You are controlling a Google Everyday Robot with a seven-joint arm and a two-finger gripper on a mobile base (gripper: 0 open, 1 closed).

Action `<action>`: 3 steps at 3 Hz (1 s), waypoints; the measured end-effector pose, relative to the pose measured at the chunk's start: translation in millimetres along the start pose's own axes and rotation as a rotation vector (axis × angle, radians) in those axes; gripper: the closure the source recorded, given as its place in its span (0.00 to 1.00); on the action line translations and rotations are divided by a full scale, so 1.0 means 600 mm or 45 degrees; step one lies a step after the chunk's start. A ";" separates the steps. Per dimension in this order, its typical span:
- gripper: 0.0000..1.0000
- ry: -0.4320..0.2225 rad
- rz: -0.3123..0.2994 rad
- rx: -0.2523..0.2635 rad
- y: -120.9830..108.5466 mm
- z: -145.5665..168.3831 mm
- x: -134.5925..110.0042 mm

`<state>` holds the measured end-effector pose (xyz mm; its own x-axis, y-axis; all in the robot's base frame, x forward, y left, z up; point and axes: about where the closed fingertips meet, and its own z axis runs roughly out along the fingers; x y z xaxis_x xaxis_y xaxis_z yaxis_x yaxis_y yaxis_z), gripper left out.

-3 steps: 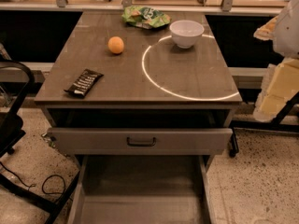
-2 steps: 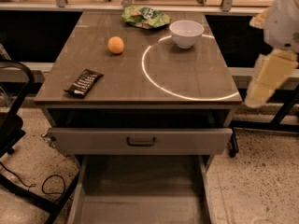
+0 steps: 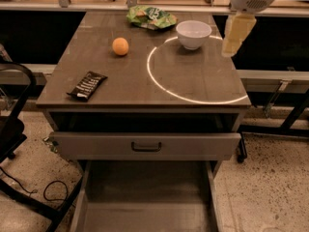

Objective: Move white bowl near rxbar chocolate

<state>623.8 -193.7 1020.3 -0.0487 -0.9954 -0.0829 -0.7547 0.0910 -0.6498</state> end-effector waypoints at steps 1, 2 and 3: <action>0.00 0.014 -0.002 0.094 -0.060 0.046 -0.020; 0.00 0.014 -0.002 0.094 -0.060 0.046 -0.020; 0.00 -0.002 -0.005 0.023 -0.071 0.094 -0.027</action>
Offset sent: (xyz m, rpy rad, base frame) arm 0.0384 0.0075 0.0040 -0.0200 -0.0623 0.0017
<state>693.7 -179.7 1006.9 -0.0447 -0.9956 -0.0820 -0.7431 0.0880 -0.6633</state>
